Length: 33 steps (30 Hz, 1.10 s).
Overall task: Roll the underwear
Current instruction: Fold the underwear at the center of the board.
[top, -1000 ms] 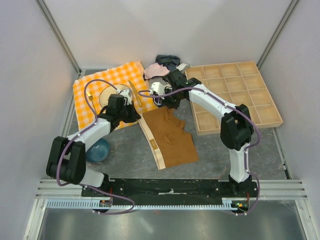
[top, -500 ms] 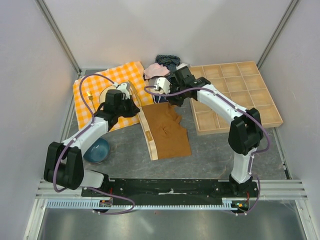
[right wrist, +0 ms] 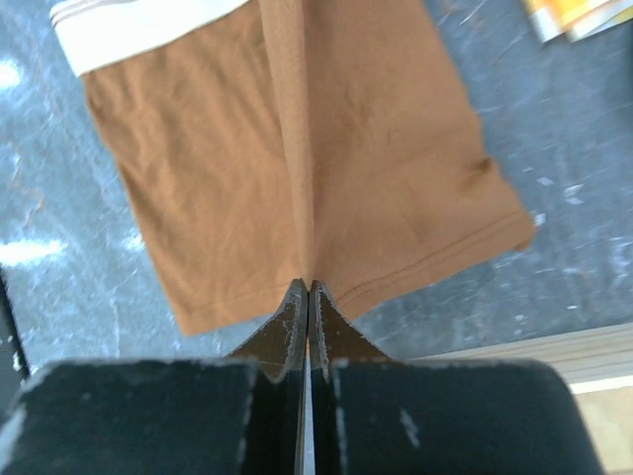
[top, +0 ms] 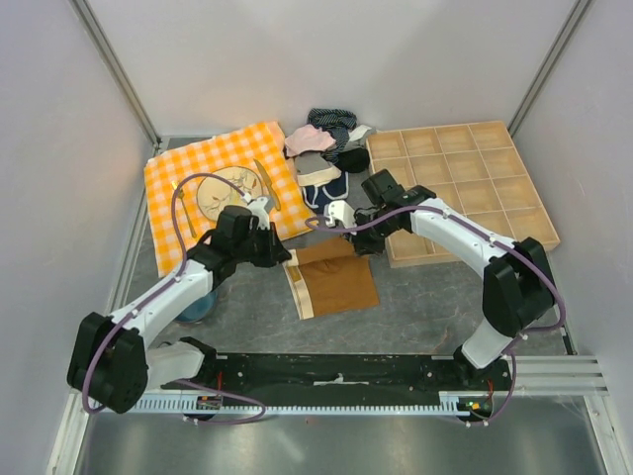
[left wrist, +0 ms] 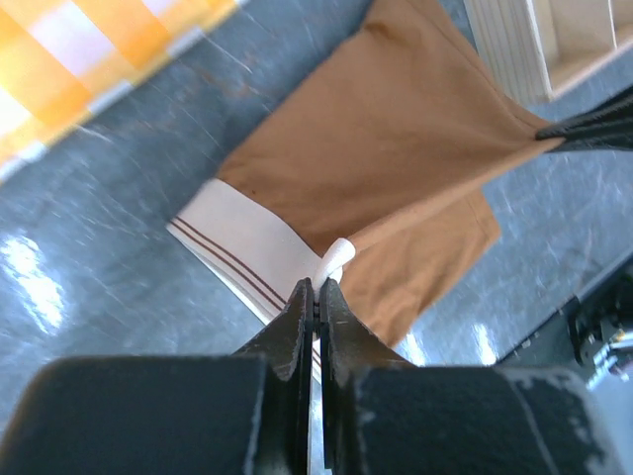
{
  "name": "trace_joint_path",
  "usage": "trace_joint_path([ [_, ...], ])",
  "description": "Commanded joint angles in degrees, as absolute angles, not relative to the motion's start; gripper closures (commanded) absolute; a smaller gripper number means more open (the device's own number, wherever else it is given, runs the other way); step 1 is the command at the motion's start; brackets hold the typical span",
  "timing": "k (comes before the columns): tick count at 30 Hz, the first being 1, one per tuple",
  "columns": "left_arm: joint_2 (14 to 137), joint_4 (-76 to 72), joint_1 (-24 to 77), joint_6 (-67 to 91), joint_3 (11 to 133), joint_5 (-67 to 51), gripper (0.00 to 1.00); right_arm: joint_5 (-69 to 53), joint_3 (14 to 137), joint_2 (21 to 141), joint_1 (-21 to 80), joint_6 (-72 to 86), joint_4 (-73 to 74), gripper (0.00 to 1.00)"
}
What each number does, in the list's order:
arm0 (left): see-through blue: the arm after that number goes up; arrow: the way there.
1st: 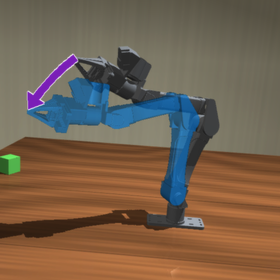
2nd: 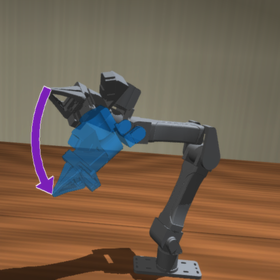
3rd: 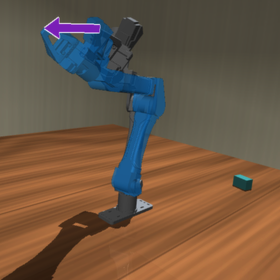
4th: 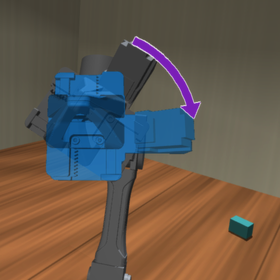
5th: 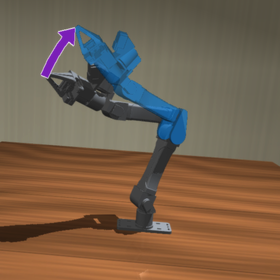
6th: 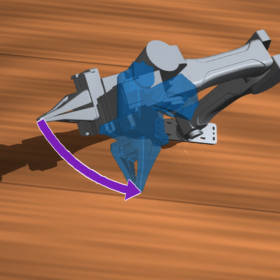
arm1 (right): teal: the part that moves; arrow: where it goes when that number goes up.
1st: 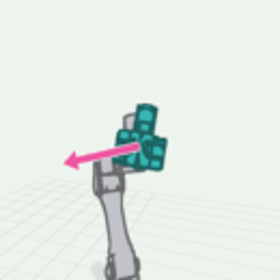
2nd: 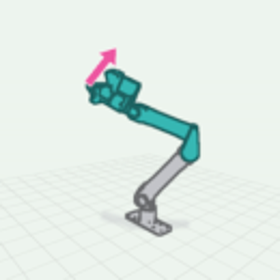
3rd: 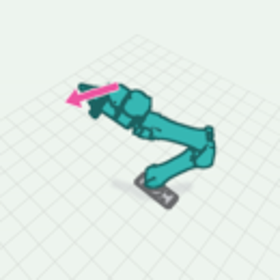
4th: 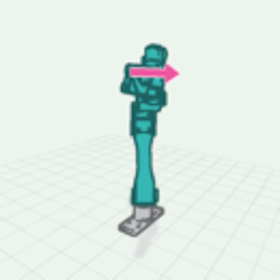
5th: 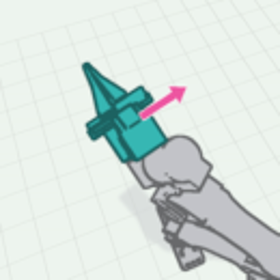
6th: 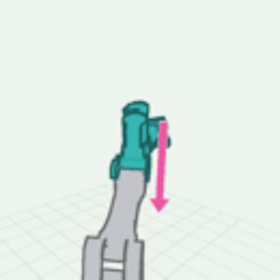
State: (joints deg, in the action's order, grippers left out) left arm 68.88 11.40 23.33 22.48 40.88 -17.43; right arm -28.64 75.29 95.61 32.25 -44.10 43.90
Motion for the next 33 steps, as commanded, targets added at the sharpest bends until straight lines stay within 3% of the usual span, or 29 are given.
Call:
trace_joint_path([
  [1,63.8,13.1,26.4,27.2,37.4,-19.8,0.98,-31.6,71.2,91.7,32.0,-48.2,46.8,1.0],
  [11,64.8,14.1,32.4,30.1,32.4,-17.6,0.98,-36.5,63.6,91.2,32.6,-51.2,49.0,1.0],
  [33,65.3,14.5,40.5,32.9,30.7,-15.6,0.98,-31.8,61.0,97.2,35.4,-51.3,48.7,0.99],
])
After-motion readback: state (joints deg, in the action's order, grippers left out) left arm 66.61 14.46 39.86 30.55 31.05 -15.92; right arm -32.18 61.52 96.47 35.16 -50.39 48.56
